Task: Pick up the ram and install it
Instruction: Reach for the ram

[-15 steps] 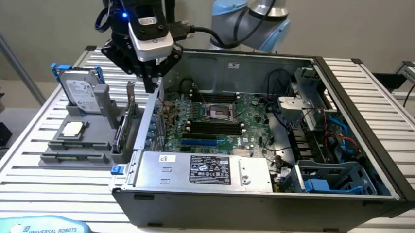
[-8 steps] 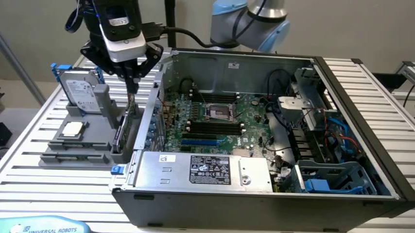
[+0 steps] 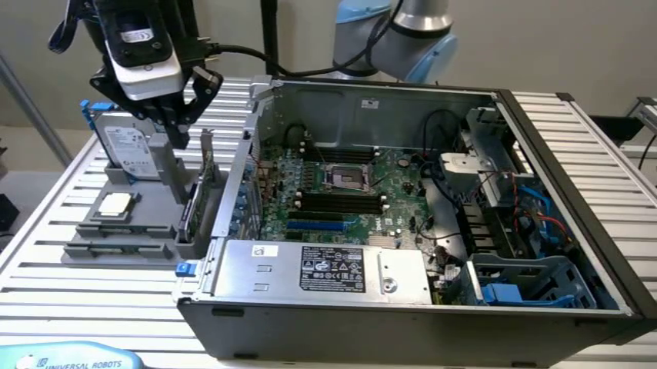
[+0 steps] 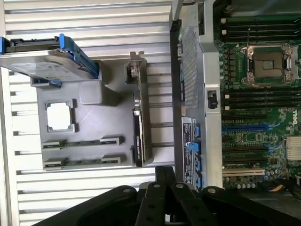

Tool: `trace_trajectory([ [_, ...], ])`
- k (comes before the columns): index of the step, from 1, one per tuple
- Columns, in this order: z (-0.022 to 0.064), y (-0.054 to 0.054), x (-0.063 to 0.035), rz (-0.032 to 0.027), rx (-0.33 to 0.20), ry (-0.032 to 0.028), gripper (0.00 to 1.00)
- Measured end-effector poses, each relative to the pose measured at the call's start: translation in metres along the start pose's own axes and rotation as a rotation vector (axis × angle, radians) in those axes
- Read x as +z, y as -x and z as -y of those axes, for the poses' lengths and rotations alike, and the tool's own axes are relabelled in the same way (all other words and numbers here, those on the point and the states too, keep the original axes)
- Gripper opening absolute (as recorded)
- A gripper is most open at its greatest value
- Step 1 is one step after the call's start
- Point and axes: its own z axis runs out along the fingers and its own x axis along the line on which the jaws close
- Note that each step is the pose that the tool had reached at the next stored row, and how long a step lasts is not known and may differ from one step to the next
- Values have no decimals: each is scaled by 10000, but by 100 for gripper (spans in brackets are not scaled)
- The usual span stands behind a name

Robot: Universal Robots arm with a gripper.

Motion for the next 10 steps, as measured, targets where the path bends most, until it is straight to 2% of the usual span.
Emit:
trace_trajectory([
  [10,35,-453,27,0,0,0,11],
])
